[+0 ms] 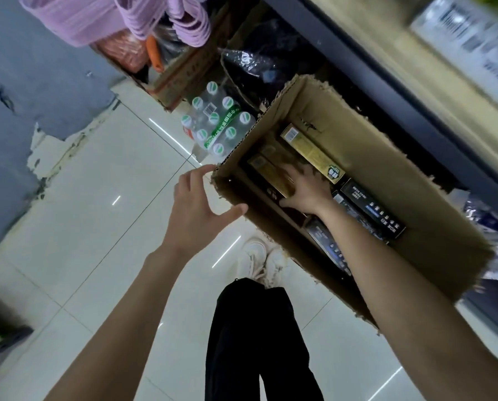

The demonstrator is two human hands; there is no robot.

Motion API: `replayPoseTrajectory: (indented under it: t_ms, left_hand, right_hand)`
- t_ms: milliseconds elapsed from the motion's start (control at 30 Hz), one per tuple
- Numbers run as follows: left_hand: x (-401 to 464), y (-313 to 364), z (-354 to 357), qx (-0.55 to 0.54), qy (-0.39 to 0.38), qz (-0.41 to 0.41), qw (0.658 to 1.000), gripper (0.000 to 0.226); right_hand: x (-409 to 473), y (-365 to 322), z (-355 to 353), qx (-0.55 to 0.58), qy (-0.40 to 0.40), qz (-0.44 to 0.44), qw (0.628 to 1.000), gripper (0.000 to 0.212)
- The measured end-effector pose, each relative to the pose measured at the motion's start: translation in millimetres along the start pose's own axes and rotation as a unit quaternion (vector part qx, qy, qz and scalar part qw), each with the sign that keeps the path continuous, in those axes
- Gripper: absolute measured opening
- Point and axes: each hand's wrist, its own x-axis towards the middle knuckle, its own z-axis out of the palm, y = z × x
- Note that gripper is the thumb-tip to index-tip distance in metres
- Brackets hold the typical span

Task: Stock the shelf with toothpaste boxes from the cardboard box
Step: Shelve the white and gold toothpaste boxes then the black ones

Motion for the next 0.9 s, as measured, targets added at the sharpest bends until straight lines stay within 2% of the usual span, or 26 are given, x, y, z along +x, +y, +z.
replayPoseTrajectory:
  t_ms: [67,133,200,267,300,367,467,533,633,733,800,900]
  left_hand:
    - [-11,23,-16,-0.042,-0.007,-0.034,0.999,0.078]
    - [-29,56,-31,-0.153,-0.032,-0.071,0.985,0.076]
    - [-53,94,-41,-0.292,-0.108,-0.105,0.944,0.071]
    - [-78,131,-48,-0.385,-0.199,-0.12,0.893,0.075]
    - [-92,149,-51,-0.404,-0.233,-0.118,0.877,0.08]
    - [-119,181,-59,-0.418,-0.278,-0.095,0.859,0.086]
    - [-156,223,-76,-0.436,-0.312,-0.045,0.843,0.072]
    - [-179,245,-88,-0.433,-0.314,-0.022,0.845,0.071]
    - [-204,273,-94,-0.351,-0.283,0.032,0.892,0.085]
    - [-226,300,-91,-0.207,-0.253,0.159,0.932,0.08]
    - [-240,315,-83,-0.12,-0.243,0.234,0.934,0.086]
    - [-261,341,-60,0.005,-0.239,0.328,0.914,0.096]
  right_hand:
    - [-52,2,-29,0.147,0.006,0.004,0.989,0.089]
    - [-119,1,-59,0.271,0.011,-0.001,0.963,0.088]
    - [-191,-7,-88,0.412,0.018,-0.008,0.911,0.083]
    - [-255,-17,-111,0.537,0.044,-0.012,0.842,0.075]
    - [-283,-22,-120,0.575,0.06,-0.011,0.816,0.071]
    - [-333,-32,-135,0.608,0.087,-0.014,0.789,0.072]
    - [-393,-46,-150,0.623,0.12,-0.039,0.772,0.078]
    - [-425,-50,-154,0.632,0.139,-0.039,0.762,0.077]
    - [-464,-43,-159,0.623,0.193,-0.026,0.758,0.072]
    - [-497,-20,-167,0.662,0.257,0.004,0.704,0.079]
    - [-518,-3,-168,0.689,0.289,-0.012,0.665,0.088]
    - [-543,31,-164,0.675,0.331,-0.028,0.659,0.093]
